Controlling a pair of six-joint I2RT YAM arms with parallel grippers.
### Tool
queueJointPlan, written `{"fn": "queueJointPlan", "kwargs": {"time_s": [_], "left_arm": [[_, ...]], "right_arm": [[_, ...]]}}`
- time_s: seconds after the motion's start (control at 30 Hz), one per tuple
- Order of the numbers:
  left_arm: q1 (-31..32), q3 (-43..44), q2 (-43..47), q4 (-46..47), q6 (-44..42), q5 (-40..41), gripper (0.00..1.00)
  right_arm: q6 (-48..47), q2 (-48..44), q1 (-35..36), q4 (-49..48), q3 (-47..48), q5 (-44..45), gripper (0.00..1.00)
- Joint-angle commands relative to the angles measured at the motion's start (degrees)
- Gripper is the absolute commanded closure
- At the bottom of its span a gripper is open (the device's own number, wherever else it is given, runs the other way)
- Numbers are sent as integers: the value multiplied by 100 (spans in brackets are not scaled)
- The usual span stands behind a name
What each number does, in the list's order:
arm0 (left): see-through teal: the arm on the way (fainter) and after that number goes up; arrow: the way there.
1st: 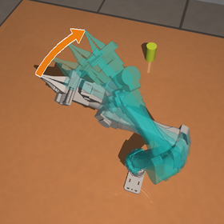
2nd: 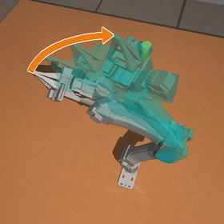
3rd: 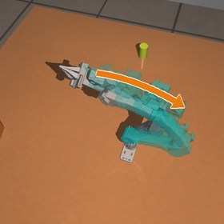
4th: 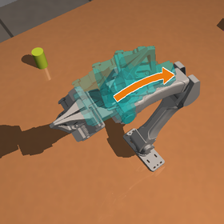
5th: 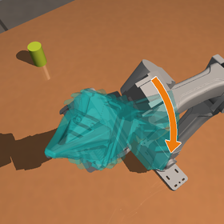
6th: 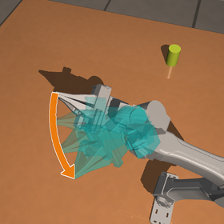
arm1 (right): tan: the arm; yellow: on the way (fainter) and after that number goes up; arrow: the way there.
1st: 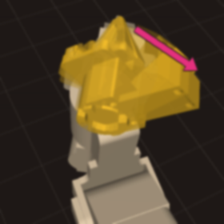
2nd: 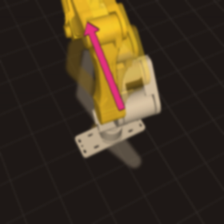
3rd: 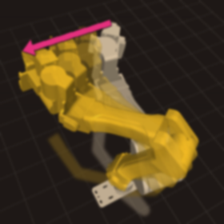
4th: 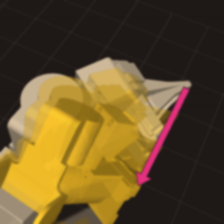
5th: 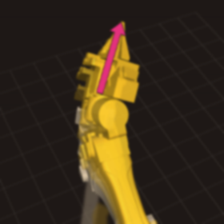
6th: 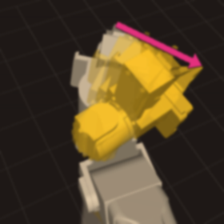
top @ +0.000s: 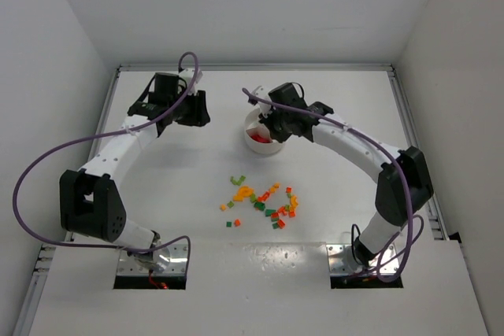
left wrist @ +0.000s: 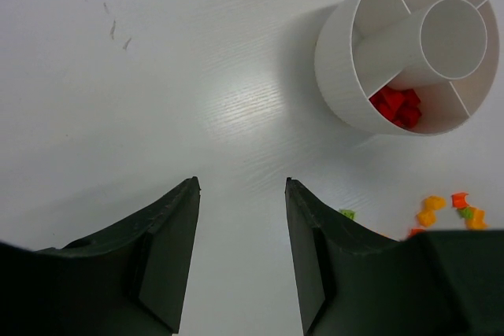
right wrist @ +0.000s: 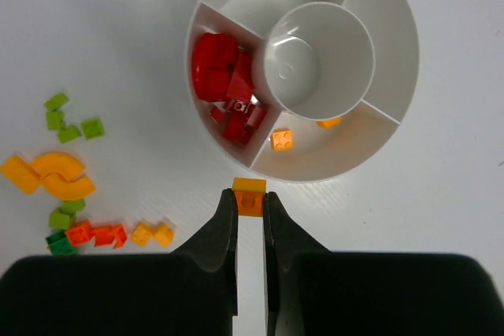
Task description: Sort the legos into containers by color
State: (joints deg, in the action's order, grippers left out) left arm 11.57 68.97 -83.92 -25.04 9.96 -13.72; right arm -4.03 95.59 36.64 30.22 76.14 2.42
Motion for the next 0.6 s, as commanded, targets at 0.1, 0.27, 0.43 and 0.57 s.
{"fn": "queueJointPlan", "kwargs": {"time_s": [0.1,0.27,0.43,0.57], "left_arm": [[12,-330,313,707,-98,-192,47],[143,-1465,1228,2001,-353,-386,37],[293,-1246,852,1941,-547,-571,27],[293,-1035,605,1888,-564,-571,23]], "right_arm": [[87,-145,-183,-156,289,75,100],[35,-322,-307,-25,41,-153,100],[-176,-322,-482,-42,-46,-477,100],[-177,-165,-615,-104,-46,-830,100]]}}
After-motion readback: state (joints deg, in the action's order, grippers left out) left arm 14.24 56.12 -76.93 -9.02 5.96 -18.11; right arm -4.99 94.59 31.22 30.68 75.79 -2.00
